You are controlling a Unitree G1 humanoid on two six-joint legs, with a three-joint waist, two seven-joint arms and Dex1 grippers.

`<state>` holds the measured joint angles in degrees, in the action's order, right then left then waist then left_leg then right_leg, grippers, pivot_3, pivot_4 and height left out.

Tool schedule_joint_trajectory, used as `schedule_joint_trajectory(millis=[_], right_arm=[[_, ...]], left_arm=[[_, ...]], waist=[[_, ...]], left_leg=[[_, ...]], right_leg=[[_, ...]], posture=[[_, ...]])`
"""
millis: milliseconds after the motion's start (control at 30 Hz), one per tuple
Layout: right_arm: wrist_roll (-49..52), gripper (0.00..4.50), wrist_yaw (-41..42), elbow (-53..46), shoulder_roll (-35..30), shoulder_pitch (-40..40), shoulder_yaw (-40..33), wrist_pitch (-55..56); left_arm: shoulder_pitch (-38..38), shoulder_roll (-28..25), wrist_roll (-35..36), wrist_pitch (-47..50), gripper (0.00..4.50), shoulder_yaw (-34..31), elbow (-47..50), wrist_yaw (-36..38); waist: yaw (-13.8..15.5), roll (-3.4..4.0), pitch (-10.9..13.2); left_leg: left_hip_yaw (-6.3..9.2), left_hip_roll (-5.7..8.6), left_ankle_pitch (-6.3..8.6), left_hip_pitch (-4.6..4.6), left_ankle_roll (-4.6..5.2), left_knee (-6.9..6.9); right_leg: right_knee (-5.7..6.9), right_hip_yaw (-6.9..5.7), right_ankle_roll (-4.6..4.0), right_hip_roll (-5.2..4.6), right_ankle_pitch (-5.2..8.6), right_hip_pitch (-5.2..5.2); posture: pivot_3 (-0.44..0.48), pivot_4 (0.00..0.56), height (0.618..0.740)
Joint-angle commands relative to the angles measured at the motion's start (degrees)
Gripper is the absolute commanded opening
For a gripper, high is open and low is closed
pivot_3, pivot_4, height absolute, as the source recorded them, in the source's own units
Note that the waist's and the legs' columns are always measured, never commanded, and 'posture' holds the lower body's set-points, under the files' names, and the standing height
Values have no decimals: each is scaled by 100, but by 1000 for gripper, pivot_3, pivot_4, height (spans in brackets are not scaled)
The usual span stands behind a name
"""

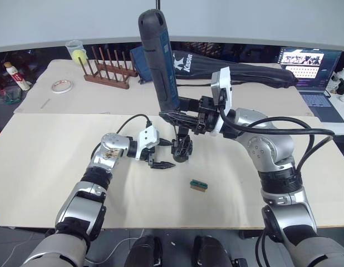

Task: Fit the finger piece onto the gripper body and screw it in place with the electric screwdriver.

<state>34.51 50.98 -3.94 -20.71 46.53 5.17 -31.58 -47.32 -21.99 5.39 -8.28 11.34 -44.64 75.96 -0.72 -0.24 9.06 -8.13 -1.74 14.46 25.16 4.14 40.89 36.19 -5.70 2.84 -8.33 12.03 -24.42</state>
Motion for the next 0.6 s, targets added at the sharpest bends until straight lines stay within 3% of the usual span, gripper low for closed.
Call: schedule_joint_trajectory(millis=[33,600], right_arm=[[21,1950,40,-132,61,80,-214,278],[-44,1950,-25,99,210,236,-324,324]], left_arm=[[-163,15,-16,-134,4500,-52,27,8],[-216,30,-54,-157,4500,-96,-55,-62]], waist=[[0,0,0],[0,0,0]], left_leg=[[0,0,0,0,0,0],[0,0,0,0,0,0]], right_leg=[[0,0,0,0,0,0],[0,0,0,0,0,0]], posture=[[0,150,730],[0,150,730]])
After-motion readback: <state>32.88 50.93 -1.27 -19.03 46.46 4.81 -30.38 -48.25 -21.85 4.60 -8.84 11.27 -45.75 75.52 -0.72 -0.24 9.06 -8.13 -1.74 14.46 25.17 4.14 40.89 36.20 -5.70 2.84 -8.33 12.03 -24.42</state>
